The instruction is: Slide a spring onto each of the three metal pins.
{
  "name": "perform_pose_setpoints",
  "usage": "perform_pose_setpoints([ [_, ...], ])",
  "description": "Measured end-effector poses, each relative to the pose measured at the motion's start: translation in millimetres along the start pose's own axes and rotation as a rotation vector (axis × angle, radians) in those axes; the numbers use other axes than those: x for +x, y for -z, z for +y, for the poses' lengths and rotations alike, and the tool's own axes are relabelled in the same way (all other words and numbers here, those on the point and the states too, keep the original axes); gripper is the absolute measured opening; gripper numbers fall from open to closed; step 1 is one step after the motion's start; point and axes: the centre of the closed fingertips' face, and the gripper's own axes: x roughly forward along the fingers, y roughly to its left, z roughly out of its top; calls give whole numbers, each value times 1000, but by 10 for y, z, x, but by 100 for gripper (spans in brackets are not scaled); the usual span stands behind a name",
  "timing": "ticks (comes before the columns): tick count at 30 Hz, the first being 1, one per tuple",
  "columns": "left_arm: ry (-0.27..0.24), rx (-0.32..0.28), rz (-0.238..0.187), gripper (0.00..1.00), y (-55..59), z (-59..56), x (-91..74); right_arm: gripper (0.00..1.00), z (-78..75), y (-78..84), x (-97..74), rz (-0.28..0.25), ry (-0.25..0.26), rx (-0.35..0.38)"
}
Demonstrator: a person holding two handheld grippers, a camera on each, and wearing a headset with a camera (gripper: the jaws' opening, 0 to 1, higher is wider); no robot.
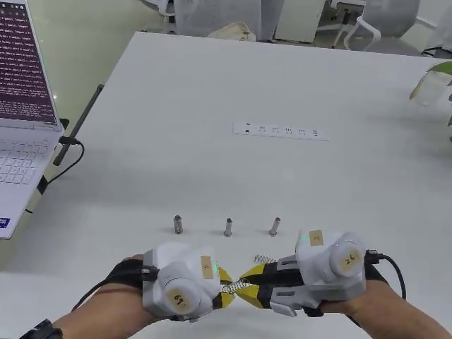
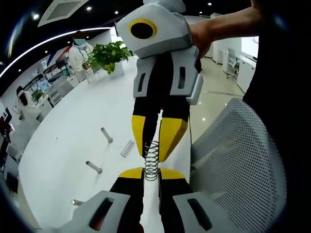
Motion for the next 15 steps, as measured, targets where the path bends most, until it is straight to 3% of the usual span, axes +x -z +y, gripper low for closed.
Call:
perform_pose_setpoints([
  [9, 1, 7, -13, 3, -48, 18, -28, 10, 2, -21, 1, 121, -49, -159],
  [13, 7, 12, -16, 3, -62, 16, -34, 11, 26, 16, 22, 199, -84, -250],
  [15, 9, 14, -17, 3, -69, 11, -36, 12, 32, 11, 40, 210, -87, -268],
])
